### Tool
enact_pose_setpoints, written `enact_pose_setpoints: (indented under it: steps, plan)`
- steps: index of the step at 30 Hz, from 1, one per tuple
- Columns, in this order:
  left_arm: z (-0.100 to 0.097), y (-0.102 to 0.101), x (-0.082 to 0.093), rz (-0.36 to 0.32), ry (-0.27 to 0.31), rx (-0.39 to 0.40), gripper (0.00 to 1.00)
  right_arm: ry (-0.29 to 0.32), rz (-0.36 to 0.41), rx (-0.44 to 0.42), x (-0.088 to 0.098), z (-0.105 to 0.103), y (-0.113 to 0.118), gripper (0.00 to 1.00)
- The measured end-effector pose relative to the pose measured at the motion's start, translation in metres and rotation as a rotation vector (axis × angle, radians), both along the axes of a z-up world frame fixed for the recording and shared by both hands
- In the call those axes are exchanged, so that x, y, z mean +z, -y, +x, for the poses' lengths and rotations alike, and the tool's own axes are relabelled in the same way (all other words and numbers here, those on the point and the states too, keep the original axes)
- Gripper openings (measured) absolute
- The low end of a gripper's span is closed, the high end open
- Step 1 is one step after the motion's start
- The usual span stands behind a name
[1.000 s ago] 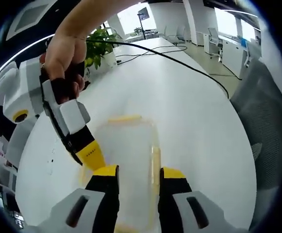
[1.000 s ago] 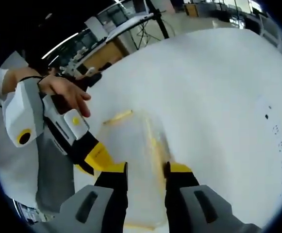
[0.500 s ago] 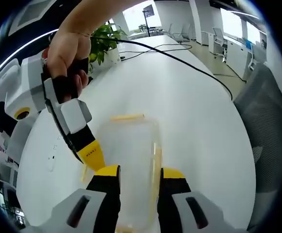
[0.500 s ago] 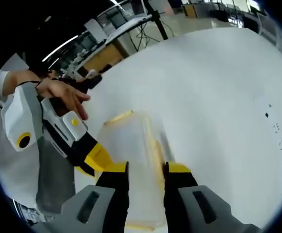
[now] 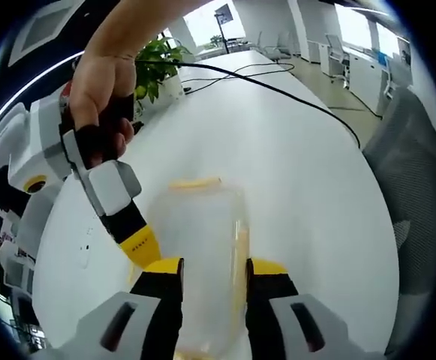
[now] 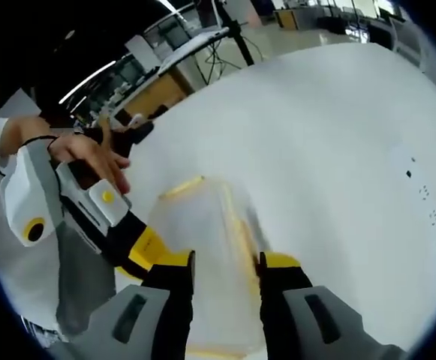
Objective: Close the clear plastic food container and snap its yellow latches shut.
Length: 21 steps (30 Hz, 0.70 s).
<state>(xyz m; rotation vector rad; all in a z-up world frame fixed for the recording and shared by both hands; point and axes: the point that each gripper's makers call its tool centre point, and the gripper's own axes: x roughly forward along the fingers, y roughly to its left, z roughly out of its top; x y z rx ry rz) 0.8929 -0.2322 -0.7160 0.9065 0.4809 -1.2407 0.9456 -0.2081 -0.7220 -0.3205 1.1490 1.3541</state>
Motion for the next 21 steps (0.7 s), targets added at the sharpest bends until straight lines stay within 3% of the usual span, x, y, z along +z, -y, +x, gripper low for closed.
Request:
enact_pose_setpoints:
  steps: [3,10,14,17,21]
  plan:
    - [-0.001,-0.001,0.006,-0.025,-0.021,0.041,0.26,0.026,0.027,-0.032,0.012,0.008,-0.005,0.34]
    - [0.001,-0.008,0.026,-0.105,-0.062,0.137,0.27,0.078,0.015,-0.032,0.025,0.002,0.004,0.38]
    - [0.002,-0.016,0.03,-0.117,-0.065,0.18,0.27,0.127,0.019,-0.064,0.032,0.001,0.011,0.38]
    - [0.003,-0.022,0.031,-0.138,-0.084,0.226,0.27,0.125,0.037,-0.087,0.036,-0.009,0.013,0.38]
    - [0.002,-0.03,0.028,-0.118,-0.092,0.246,0.27,0.129,0.037,-0.102,0.034,-0.021,0.019,0.41]
